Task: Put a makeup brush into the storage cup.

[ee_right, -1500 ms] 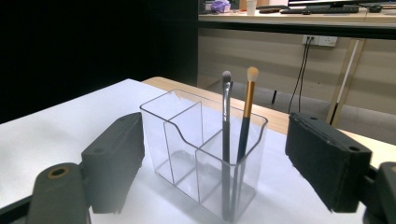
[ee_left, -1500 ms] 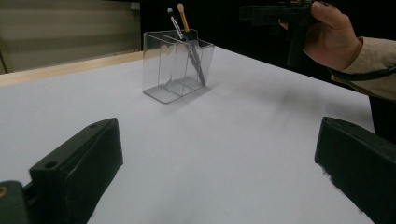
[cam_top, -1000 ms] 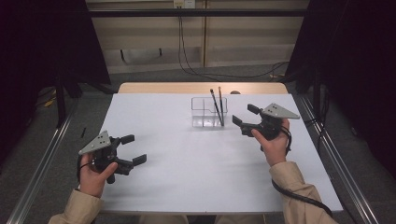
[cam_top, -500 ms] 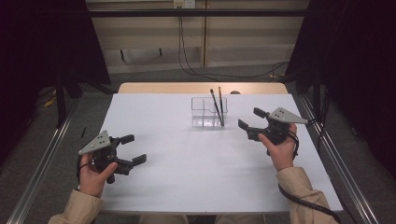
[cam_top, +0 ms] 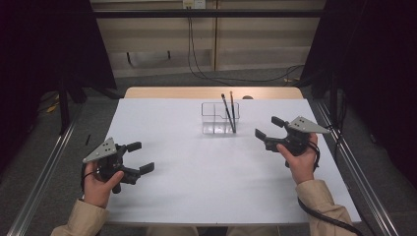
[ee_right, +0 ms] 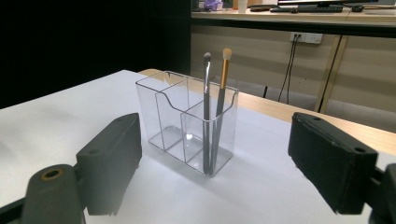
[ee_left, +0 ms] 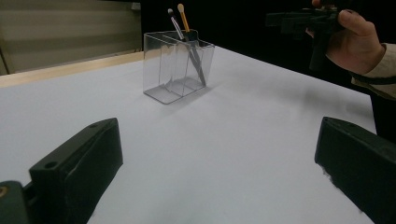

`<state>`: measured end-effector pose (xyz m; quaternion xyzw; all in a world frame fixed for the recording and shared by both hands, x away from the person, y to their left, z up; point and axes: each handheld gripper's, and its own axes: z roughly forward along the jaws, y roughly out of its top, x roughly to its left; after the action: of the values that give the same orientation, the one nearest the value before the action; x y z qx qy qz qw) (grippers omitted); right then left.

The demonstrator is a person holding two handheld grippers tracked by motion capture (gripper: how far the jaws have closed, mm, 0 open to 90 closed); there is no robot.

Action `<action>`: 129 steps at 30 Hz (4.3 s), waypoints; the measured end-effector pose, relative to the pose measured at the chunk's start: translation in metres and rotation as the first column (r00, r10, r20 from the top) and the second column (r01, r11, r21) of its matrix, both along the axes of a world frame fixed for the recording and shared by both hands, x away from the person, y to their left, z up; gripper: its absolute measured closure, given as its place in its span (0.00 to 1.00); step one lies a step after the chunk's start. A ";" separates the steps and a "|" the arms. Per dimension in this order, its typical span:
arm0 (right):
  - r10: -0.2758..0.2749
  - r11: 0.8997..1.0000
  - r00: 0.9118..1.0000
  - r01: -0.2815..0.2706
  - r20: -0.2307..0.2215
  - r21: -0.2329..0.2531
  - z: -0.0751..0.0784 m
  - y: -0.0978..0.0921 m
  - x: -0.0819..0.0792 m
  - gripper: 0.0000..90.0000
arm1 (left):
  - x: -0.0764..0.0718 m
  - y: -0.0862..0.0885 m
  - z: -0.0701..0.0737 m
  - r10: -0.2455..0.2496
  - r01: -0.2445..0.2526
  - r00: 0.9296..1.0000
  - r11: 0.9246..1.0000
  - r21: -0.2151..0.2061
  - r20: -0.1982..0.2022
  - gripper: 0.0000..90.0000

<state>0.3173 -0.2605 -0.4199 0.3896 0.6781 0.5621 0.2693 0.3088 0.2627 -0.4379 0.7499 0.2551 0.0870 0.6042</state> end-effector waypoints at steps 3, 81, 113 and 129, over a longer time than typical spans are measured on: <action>0.002 1.000 1.000 -0.002 0.002 -0.010 0.000 -0.001 -0.001 0.19 | 0.000 0.000 0.000 -0.003 0.003 1.000 1.000 0.002 0.001 0.01; -0.032 0.998 0.999 0.032 -0.002 -0.060 -0.010 -0.040 -0.053 0.09 | 0.000 -0.002 0.000 -0.004 0.004 1.000 1.000 0.001 -0.001 0.01; -0.010 0.995 1.000 0.009 -0.002 -0.101 -0.016 -0.048 -0.071 0.04 | -0.002 -0.001 0.002 -0.005 0.005 1.000 1.000 0.006 0.005 0.01; -0.015 0.994 1.000 0.015 -0.005 -0.109 -0.018 -0.057 -0.081 0.04 | -0.002 -0.003 0.002 -0.008 0.008 1.000 1.000 0.003 0.008 0.01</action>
<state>0.2361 -0.3174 -0.4374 0.3812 0.7056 0.5211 0.2922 0.3072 0.2596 -0.4362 0.7514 0.2494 0.0878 0.6046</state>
